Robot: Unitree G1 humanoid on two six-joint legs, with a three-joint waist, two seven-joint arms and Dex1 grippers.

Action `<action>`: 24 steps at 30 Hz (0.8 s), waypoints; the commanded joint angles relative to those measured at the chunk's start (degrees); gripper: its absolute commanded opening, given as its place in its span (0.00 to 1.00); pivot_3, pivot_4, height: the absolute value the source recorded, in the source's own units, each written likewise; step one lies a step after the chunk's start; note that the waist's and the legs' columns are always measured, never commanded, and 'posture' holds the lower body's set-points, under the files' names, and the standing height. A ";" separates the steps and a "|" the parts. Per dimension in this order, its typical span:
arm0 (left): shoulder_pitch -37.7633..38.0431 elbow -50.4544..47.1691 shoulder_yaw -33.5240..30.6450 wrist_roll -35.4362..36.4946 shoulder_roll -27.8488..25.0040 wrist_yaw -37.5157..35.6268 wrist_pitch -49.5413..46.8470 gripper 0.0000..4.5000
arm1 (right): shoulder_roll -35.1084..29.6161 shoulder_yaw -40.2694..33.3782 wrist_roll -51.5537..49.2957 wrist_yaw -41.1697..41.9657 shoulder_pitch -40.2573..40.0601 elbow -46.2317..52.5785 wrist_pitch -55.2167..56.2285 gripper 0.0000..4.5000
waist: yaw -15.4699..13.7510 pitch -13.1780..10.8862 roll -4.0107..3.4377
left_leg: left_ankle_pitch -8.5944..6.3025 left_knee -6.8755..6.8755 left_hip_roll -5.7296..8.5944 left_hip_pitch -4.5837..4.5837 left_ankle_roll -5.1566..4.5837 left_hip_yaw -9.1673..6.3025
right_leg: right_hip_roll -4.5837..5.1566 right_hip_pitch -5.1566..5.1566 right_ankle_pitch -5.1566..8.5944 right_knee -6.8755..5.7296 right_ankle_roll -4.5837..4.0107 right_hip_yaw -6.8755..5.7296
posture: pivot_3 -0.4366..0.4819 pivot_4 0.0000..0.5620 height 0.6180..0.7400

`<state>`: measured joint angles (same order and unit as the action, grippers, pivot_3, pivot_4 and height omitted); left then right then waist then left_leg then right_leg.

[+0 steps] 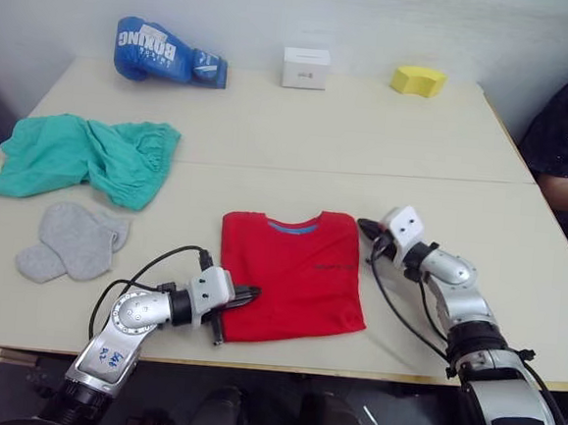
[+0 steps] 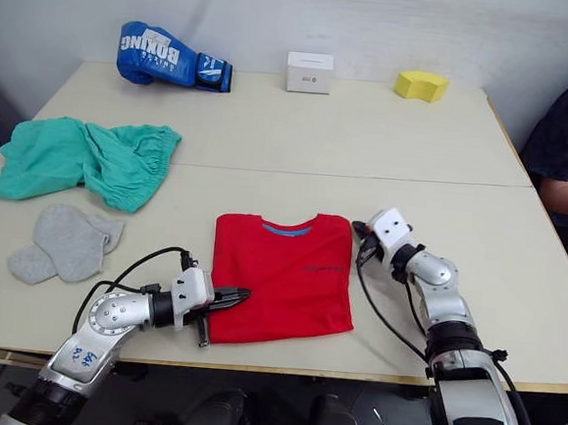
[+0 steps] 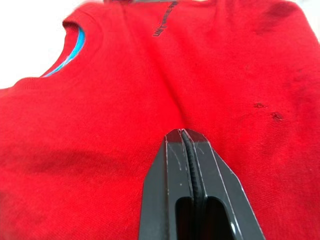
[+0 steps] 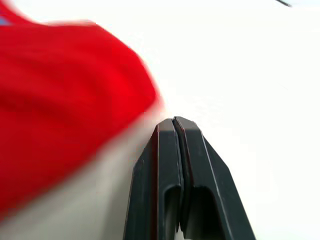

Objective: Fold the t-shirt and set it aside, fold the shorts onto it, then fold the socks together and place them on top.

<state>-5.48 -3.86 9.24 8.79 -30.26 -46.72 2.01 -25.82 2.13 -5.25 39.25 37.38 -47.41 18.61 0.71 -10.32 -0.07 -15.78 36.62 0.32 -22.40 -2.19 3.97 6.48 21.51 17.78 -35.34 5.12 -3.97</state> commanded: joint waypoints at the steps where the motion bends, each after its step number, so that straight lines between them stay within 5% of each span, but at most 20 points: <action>1: -2.87 0.54 -2.95 4.49 0.95 -1.28 -1.74 0.01 | -0.01 -2.82 -5.03 6.16 -1.17 4.29 0.22 0.00 | 0.09 -0.04 -0.02 | 0.01 -0.01 0.00 -0.02 0.00 0.00 | 0.00 0.02 0.00 0.00 0.00 -0.01 | 0.48 0.27 1.00; 4: -5.78 0.07 -4.68 6.69 1.96 -0.65 -4.02 0.01 | -0.95 -3.56 -9.67 10.75 -5.33 15.50 -3.76 0.00 | 0.19 -0.10 -0.04 | 0.03 -0.07 0.00 -0.09 -0.02 -0.01 | 0.00 0.07 0.00 0.01 0.01 -0.05 | 0.48 0.27 1.00; 11: -12.11 6.33 -1.73 1.69 5.49 2.03 -4.27 0.01 | -7.36 1.87 -13.47 16.37 -28.79 53.43 -16.76 0.00 | -0.73 -0.12 -0.02 | 0.18 -0.48 0.00 -0.14 -0.17 -0.04 | -0.01 0.05 -0.01 0.45 0.04 -0.34 | 0.48 0.27 1.00; 17: -17.35 15.10 0.96 -8.60 8.07 11.23 -4.13 0.01 | -6.98 3.91 -9.58 13.02 -41.83 60.62 -16.75 0.00 | -1.04 -0.24 0.23 | 0.06 -0.40 0.01 -0.16 0.07 0.01 | -0.01 0.04 -0.07 0.44 0.16 -0.39 | 0.48 0.27 1.00; 24: -20.65 17.26 -3.71 -10.24 10.95 21.91 -5.89 0.01 | -7.92 0.60 -14.04 13.10 -50.94 64.02 -18.86 0.00 | -1.75 -0.29 0.37 | 0.14 -0.42 0.00 -0.02 0.10 -0.01 | -0.01 -0.02 -0.11 0.37 0.21 -0.33 | 0.48 0.27 1.00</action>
<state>-25.65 13.72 8.08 -1.02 -19.34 -27.63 -3.72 -33.29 4.05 -17.32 52.20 -12.62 14.88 0.90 -1.04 -10.61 0.30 -15.64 36.19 0.32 -22.42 -2.09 3.96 6.48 21.50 17.67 -34.97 5.33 -4.30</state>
